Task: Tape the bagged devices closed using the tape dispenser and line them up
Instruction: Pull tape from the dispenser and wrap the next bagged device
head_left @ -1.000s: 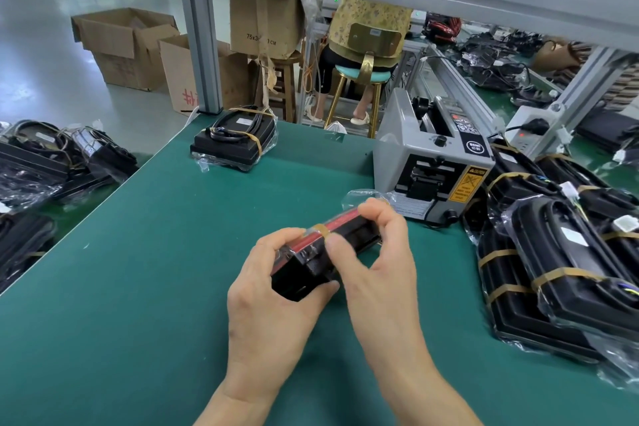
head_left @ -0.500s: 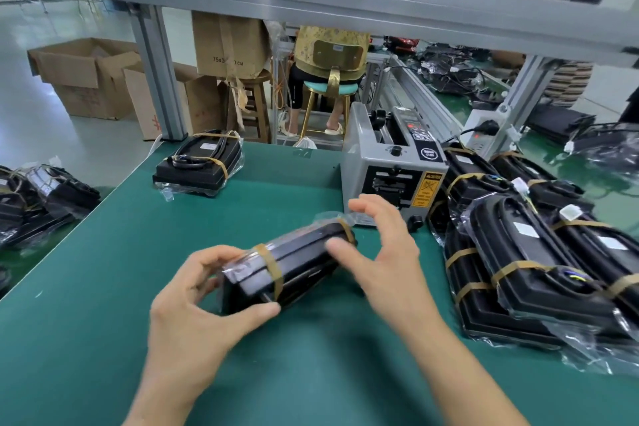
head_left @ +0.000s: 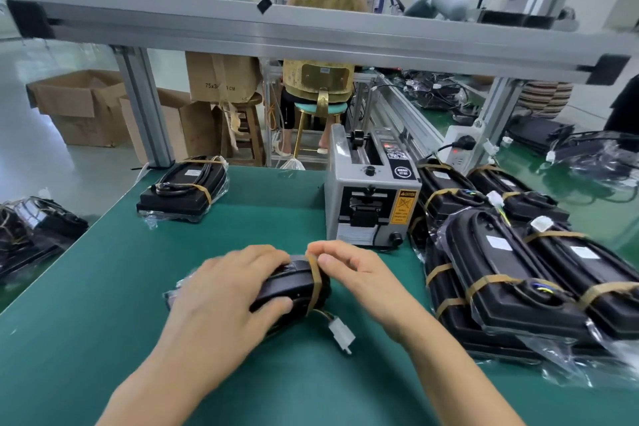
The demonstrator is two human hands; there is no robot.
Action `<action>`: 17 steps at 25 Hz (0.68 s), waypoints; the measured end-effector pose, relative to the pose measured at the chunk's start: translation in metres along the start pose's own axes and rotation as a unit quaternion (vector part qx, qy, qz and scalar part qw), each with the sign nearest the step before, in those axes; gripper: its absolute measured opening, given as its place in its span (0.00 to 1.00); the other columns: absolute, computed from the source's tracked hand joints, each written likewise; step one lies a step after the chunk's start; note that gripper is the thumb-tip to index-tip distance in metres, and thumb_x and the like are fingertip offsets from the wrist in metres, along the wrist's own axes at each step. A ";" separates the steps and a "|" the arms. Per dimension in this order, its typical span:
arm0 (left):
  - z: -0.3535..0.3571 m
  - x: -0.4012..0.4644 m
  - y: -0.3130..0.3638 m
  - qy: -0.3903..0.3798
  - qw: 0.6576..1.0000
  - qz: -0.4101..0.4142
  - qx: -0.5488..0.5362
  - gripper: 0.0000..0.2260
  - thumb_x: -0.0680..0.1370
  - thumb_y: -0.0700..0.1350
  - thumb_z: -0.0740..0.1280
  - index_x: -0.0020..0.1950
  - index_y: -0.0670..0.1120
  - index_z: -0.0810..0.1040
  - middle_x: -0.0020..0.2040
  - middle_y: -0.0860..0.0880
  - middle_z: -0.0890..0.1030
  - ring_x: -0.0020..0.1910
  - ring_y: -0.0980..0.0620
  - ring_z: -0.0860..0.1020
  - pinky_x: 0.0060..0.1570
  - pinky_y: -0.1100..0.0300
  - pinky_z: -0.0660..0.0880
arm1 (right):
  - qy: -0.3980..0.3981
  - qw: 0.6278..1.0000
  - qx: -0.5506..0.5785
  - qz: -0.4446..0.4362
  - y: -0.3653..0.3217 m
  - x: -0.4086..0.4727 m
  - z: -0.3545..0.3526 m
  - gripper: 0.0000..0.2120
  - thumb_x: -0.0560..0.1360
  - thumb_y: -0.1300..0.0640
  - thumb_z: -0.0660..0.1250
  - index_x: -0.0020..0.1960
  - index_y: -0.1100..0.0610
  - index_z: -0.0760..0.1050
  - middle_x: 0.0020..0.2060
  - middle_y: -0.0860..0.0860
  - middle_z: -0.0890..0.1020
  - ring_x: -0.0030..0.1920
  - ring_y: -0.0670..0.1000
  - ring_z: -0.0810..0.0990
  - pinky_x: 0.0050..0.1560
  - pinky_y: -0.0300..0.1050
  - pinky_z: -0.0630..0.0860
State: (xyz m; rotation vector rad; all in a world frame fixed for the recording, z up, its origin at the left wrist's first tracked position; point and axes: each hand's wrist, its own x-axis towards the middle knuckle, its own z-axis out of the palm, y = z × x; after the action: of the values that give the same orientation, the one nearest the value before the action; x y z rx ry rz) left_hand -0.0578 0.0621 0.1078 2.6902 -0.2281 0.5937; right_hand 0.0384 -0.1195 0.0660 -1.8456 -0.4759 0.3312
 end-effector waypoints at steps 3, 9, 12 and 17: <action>0.004 0.005 0.002 0.010 0.997 -0.069 -0.023 0.14 0.71 0.51 0.73 0.54 0.62 0.78 0.53 0.68 0.78 0.50 0.58 0.78 0.40 0.73 0.63 | 0.239 0.971 -0.014 0.025 0.003 0.017 -0.018 0.09 0.76 0.55 0.65 0.39 0.50 0.81 0.34 0.42 0.81 0.38 0.43 0.77 0.42 0.37 0.71; 0.001 0.002 0.008 0.001 0.994 -0.105 -0.031 0.16 0.63 0.48 0.80 0.48 0.58 0.82 0.47 0.65 0.82 0.43 0.55 0.81 0.35 0.70 0.64 | 0.426 0.898 0.017 0.108 -0.001 0.053 -0.041 0.11 0.75 0.58 0.67 0.35 0.61 0.79 0.31 0.52 0.79 0.36 0.57 0.75 0.42 0.47 0.73; 0.001 0.000 0.009 0.037 0.996 -0.073 -0.022 0.12 0.61 0.50 0.76 0.43 0.57 0.82 0.41 0.64 0.82 0.38 0.59 0.77 0.37 0.77 0.61 | 0.449 0.882 0.033 0.139 0.000 0.065 -0.040 0.15 0.74 0.55 0.70 0.29 0.50 0.74 0.33 0.44 0.78 0.42 0.52 0.77 0.45 0.45 0.71; 0.007 -0.002 0.009 0.085 0.995 -0.048 -0.006 0.13 0.59 0.51 0.70 0.43 0.56 0.81 0.40 0.63 0.82 0.49 0.56 0.71 0.38 0.77 0.59 | 0.485 0.853 0.104 0.162 0.007 0.079 -0.039 0.04 0.71 0.53 0.74 0.41 0.53 0.82 0.41 0.51 0.83 0.46 0.54 0.80 0.48 0.45 0.76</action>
State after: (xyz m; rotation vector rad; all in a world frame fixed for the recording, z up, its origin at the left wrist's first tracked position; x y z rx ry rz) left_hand -0.0593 0.0517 0.1041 2.6040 -0.0546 0.7839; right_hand 0.1268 -0.1156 0.0721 -1.6229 0.5572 -0.3379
